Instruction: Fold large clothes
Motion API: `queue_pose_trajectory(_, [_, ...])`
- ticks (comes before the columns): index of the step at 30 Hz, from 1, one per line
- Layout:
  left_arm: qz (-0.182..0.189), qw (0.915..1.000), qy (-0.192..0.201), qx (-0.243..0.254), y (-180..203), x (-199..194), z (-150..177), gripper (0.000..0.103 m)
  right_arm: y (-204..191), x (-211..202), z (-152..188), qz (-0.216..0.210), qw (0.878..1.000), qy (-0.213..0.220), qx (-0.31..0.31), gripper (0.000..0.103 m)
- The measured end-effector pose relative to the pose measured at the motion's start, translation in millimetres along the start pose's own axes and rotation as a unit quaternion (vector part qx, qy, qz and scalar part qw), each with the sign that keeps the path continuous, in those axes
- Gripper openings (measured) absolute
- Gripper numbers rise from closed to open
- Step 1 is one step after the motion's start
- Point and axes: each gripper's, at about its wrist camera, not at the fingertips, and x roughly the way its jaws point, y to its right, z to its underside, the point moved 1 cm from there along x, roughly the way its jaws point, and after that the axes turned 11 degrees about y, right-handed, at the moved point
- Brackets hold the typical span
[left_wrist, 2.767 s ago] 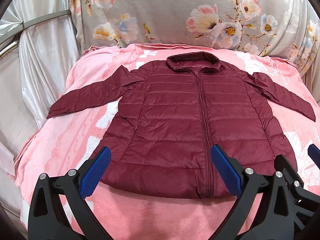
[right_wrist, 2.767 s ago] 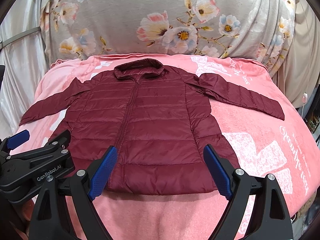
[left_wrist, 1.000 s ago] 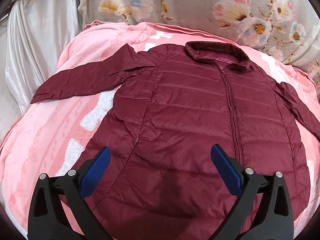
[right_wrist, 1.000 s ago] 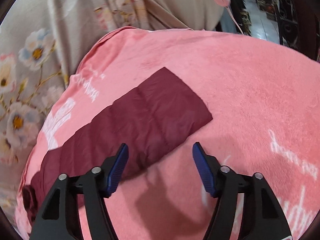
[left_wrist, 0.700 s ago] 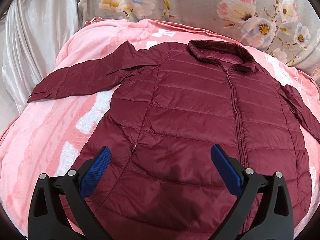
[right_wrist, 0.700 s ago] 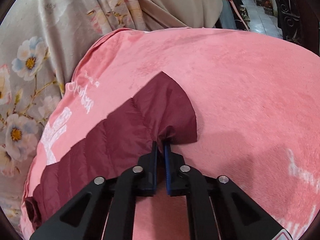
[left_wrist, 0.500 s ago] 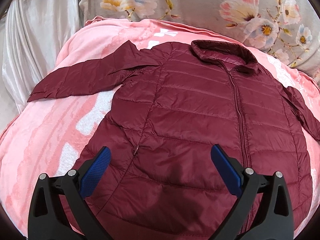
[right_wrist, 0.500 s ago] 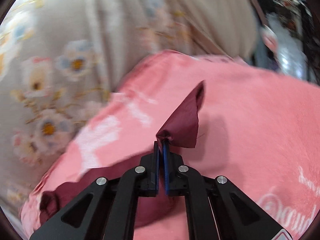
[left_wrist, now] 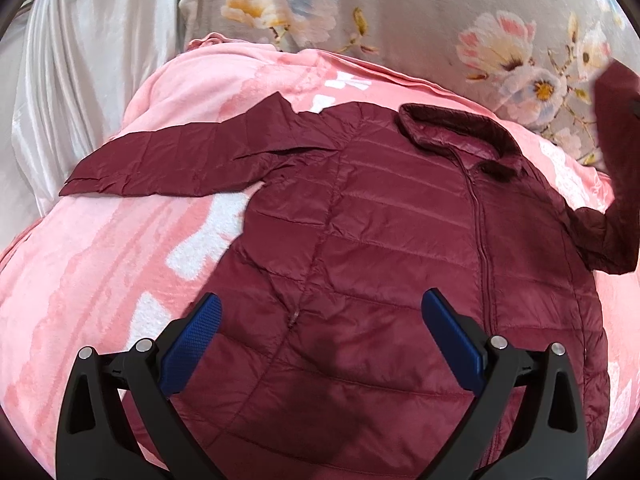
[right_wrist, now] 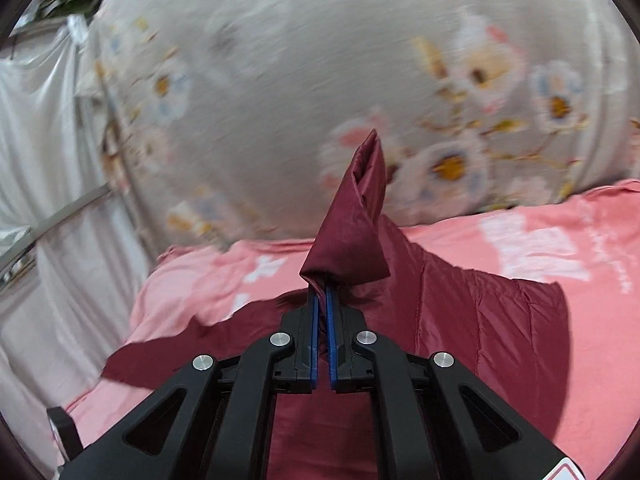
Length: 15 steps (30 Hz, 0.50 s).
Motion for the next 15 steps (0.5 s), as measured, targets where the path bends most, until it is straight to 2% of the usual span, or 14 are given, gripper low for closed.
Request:
queue_pose_trajectory(4, [-0.008,0.9998,-0.001,-0.018,-17,3,-1,0.098,-40,36,34,-0.046,0.998,-0.047,0.000,0.004])
queue_pose_trajectory(7, [-0.012,0.9994,-0.006,-0.033,-28,8,-1,0.098,-68,67,74,-0.070,0.993,-0.095,-0.003,0.004])
queue_pose_trajectory(15, [-0.002,0.9977,-0.013,-0.066,-45,20,-6,0.098,-104,123,179,-0.085,0.974,-0.208,-0.019,0.004])
